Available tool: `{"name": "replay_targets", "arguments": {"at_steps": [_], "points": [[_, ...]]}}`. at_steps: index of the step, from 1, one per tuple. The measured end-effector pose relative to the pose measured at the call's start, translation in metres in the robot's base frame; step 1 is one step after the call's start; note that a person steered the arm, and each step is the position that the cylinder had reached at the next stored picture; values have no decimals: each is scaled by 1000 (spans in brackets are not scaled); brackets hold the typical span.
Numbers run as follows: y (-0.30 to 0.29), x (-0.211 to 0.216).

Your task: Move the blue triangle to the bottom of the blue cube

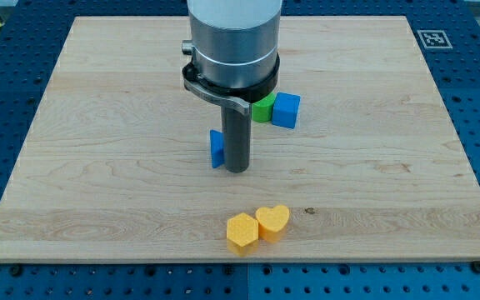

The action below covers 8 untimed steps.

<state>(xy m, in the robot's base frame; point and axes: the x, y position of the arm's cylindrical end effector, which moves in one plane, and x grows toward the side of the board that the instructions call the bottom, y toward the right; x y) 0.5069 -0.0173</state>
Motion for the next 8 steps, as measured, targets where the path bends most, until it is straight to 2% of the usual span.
{"name": "replay_targets", "arguments": {"at_steps": [2,3,4,6,7,8], "points": [[-106,-8],[-114,-33],[-80,-48],[24,-8],[49,-4],[20,-2]]}}
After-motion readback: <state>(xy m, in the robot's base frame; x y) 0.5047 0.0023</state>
